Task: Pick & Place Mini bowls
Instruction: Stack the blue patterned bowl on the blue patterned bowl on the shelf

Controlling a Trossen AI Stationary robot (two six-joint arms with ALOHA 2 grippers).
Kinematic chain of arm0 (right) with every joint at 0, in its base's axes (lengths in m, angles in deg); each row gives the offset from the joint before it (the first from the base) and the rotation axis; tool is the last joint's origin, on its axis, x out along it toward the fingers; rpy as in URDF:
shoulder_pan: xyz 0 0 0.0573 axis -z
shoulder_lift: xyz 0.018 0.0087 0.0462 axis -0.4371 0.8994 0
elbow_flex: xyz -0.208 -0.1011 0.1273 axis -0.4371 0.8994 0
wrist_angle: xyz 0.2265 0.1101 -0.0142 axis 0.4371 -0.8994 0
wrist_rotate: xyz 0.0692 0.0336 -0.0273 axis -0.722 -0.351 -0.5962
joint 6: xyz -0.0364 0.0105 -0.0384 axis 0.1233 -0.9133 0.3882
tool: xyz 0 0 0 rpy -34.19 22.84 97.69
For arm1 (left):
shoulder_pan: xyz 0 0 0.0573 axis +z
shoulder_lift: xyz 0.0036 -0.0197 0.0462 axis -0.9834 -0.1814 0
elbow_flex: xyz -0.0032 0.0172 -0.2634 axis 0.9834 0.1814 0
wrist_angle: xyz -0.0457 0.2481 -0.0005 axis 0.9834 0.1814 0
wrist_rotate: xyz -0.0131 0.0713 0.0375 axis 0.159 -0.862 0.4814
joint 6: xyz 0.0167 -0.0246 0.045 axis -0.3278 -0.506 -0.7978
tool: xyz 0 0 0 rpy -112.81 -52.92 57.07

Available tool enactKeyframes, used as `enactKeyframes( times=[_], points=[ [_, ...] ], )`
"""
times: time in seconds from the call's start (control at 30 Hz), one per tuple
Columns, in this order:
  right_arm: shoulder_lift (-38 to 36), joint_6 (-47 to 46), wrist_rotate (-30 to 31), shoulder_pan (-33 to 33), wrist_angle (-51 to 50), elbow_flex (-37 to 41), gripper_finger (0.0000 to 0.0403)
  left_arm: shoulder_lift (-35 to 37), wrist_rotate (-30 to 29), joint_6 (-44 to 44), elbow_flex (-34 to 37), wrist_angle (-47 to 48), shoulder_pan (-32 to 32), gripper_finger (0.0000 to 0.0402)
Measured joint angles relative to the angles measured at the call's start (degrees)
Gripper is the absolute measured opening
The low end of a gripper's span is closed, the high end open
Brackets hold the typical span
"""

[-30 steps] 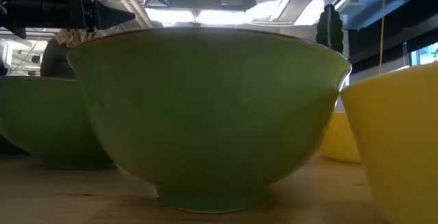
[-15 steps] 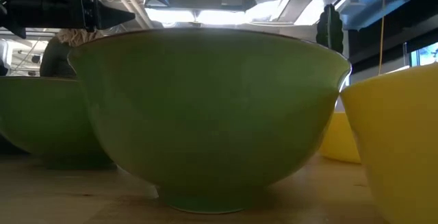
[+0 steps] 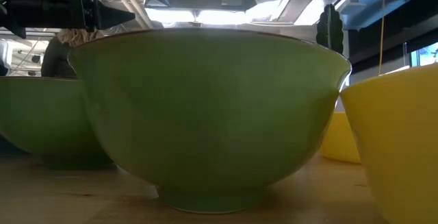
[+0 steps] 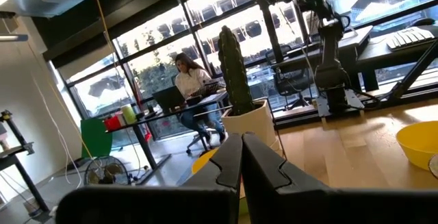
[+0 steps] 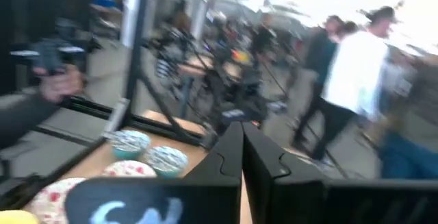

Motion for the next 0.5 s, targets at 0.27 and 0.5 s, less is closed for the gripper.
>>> enactKeyframes(
  times=[0.27,0.5],
  points=[
    [-10.42,-0.62,-4.66,0.02,17.73,20.21,0.0008,0.00,0.00,-0.01,0.00,-0.02,0.02,0.0004],
    [-17.00,1.00,-4.77,0.02,24.18,27.23,0.0009,0.00,0.00,-0.01,0.00,-0.05,0.00,0.0004]
  ],
)
